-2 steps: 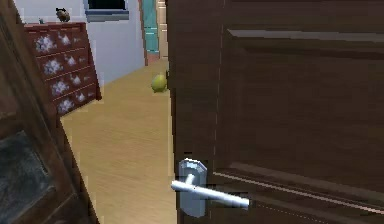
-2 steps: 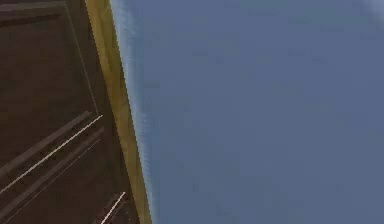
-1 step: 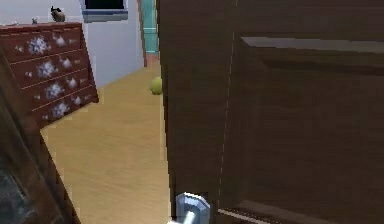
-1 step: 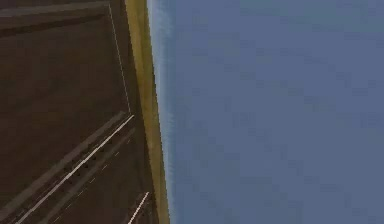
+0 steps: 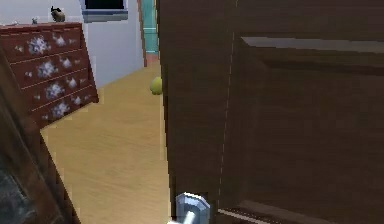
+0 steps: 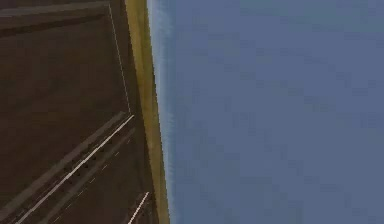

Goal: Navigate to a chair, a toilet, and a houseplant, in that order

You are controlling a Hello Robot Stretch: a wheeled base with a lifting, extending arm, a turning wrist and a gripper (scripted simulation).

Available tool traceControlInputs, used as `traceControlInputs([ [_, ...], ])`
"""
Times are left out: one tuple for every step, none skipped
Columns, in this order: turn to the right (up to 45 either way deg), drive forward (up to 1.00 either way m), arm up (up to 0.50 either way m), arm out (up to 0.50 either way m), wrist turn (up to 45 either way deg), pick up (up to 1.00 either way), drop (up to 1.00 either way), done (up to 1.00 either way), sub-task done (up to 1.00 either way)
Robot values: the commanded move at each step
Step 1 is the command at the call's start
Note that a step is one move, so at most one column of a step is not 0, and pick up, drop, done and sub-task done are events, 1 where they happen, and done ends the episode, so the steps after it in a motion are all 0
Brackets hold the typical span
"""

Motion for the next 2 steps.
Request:
traceControlInputs([
  [-18.0, 0.0, 0.0, 0.0, 0.0, 0.0, 0.0, 0.0, 0.0],
  [45.0, 0.0, 0.0, 0.0, 0.0, 0.0, 0.0, 0.0, 0.0],
])
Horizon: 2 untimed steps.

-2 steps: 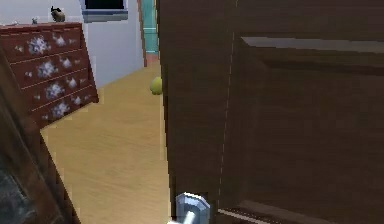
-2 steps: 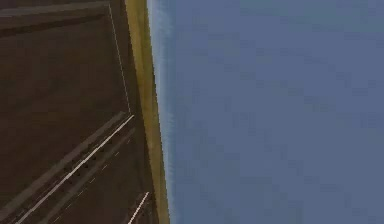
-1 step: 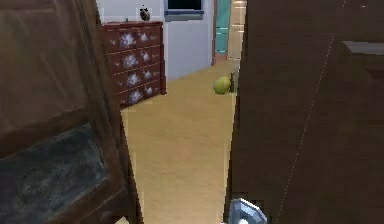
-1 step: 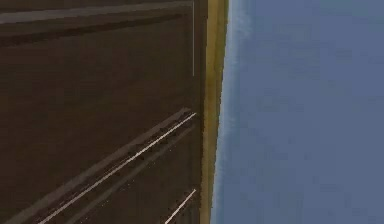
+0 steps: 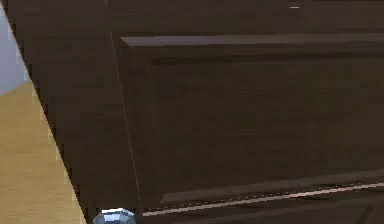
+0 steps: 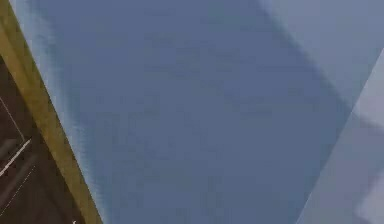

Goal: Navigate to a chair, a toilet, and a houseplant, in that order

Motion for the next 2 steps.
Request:
traceControlInputs([
  [45.0, 0.0, 0.0, 0.0, 0.0, 0.0, 0.0, 0.0, 0.0],
  [-45.0, 0.0, 0.0, 0.0, 0.0, 0.0, 0.0, 0.0, 0.0],
])
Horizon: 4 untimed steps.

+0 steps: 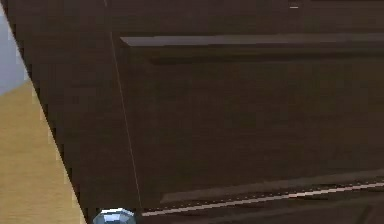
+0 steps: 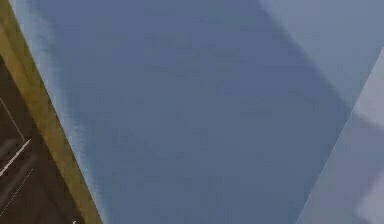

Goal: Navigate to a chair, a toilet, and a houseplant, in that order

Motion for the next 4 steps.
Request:
traceControlInputs([
  [45.0, 0.0, 0.0, 0.0, 0.0, 0.0, 0.0, 0.0, 0.0],
  [-45.0, 0.0, 0.0, 0.0, 0.0, 0.0, 0.0, 0.0, 0.0],
  [-45.0, 0.0, 0.0, 0.0, 0.0, 0.0, 0.0, 0.0, 0.0],
  [-6.0, 0.0, 0.0, 0.0, 0.0, 0.0, 0.0, 0.0, 0.0],
])
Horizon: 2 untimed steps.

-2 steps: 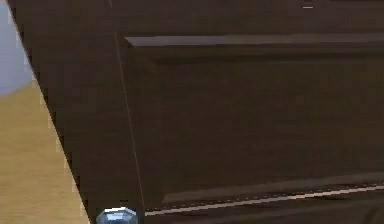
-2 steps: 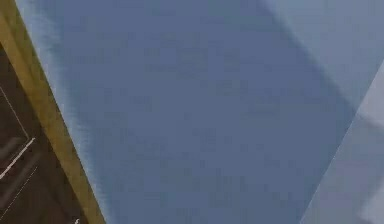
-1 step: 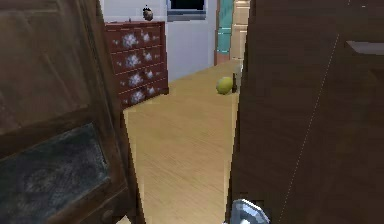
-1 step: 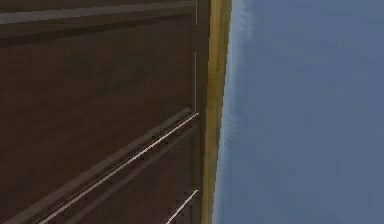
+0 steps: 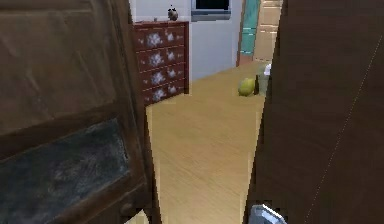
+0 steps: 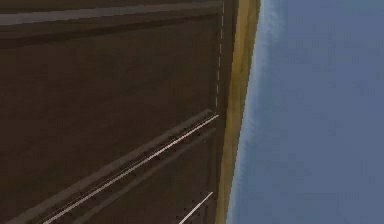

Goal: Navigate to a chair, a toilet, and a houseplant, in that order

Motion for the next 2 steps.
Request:
traceControlInputs([
  [0.0, 0.2, 0.0, 0.0, 0.0, 0.0, 0.0, 0.0, 0.0],
  [-30.0, 0.0, 0.0, 0.0, 0.0, 0.0, 0.0, 0.0, 0.0],
])
